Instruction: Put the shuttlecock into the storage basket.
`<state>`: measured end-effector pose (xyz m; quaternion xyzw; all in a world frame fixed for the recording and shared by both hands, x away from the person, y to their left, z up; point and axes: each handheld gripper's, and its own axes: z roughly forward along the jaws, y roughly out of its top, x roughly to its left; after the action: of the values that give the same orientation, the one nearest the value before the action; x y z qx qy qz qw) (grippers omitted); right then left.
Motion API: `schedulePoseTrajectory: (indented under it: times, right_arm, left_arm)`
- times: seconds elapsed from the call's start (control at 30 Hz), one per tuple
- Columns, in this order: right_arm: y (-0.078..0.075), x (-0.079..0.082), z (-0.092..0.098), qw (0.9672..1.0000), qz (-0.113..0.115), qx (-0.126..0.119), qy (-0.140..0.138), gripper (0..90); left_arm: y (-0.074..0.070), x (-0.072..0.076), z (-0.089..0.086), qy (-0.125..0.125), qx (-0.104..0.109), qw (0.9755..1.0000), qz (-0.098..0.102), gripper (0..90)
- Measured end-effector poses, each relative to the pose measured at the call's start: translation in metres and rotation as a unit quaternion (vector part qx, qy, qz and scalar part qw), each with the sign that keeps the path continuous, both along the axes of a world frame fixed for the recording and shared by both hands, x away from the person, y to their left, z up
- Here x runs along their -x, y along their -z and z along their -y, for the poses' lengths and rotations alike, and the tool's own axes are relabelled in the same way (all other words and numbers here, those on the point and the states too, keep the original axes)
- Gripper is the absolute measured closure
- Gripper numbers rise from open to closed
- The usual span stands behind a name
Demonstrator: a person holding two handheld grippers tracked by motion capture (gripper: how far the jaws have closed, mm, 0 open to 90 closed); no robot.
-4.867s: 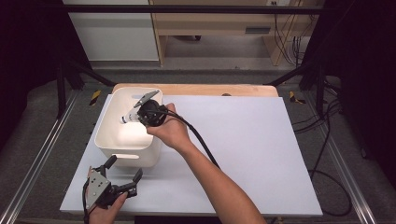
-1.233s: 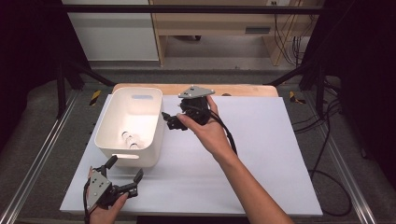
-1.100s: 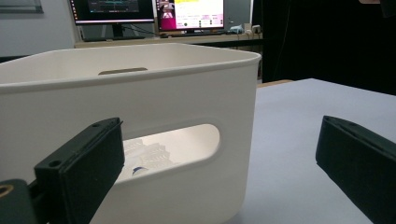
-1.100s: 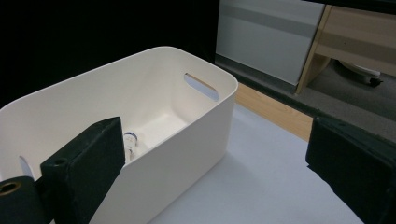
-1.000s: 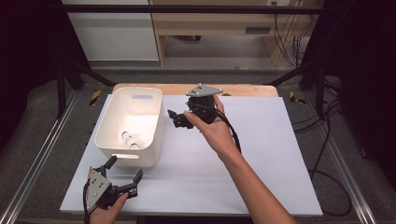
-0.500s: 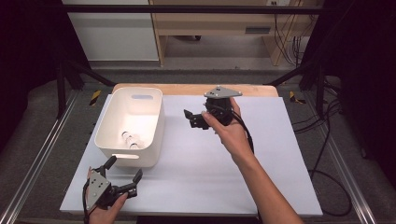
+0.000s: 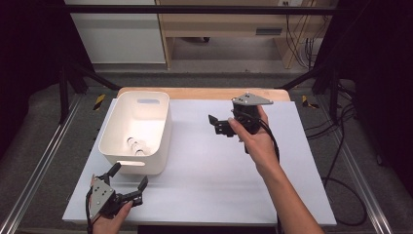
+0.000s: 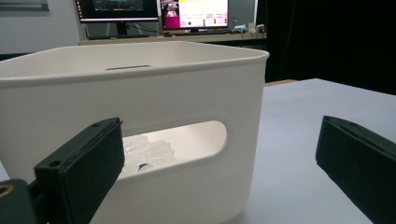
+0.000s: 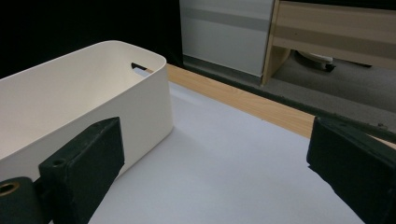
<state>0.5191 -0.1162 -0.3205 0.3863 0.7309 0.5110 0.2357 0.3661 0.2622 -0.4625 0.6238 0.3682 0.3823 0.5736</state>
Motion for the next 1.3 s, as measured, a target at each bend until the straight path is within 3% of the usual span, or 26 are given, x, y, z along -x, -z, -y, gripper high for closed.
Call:
schedulePoseTrajectory:
  times: [1.07, 1.3]
  right_arm:
    - [-0.007, 0.023, 0.066, 0.9991, 0.015, -0.020, 0.034, 3.3]
    - [-0.007, 0.030, 0.083, 0.9981, 0.020, -0.028, 0.052, 3.2]
  left_arm:
    - [0.000, 0.000, -0.003, -0.002, 0.006, 1.0000, 0.001, 1.3]
    - [0.000, 0.000, -0.005, -0.005, 0.008, 1.0000, 0.000, 1.3]
